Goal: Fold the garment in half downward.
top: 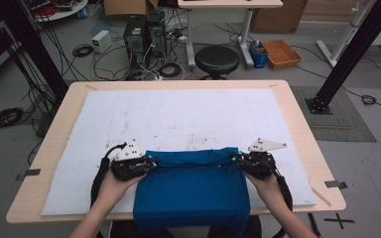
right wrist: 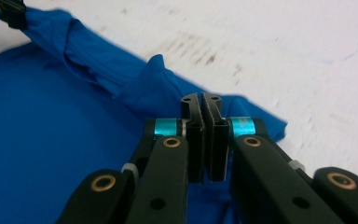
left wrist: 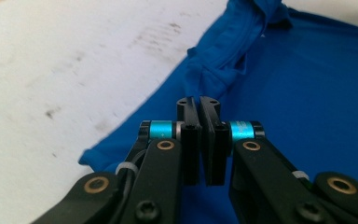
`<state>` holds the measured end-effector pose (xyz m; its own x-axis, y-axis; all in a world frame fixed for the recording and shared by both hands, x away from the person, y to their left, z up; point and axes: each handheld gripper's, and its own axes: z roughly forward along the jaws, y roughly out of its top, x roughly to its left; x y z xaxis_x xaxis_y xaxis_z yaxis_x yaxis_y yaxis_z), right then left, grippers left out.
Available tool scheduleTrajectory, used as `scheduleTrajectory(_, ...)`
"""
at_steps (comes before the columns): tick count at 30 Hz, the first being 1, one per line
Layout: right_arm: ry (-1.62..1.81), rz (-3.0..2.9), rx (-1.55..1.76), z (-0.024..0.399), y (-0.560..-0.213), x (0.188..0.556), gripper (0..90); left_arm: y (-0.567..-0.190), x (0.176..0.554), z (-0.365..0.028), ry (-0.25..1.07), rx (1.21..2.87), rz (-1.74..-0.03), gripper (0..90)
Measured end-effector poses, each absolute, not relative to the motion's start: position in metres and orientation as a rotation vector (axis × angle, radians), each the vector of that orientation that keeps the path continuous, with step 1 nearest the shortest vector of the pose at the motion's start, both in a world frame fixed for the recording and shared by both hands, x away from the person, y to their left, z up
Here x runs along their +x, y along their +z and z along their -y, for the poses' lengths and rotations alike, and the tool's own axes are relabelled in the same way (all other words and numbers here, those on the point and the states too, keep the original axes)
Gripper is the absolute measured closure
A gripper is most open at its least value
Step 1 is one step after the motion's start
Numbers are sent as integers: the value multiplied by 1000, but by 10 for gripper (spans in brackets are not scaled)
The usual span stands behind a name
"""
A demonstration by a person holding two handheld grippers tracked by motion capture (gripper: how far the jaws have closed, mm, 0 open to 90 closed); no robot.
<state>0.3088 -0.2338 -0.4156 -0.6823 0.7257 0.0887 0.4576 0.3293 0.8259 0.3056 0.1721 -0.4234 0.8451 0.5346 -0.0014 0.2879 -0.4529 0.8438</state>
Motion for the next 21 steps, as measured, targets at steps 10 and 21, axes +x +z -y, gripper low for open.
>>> scheduleTrajectory(10, 1259, -2340, 1031, 222, -419, 298, 683, -426, 300, -158, 294, 2093, -590, 681)
scheduleTrajectory(21, 1115, -2428, 954, 192, -433, 305, 875, -438, 303, -142, 249, 2165, -561, 780)
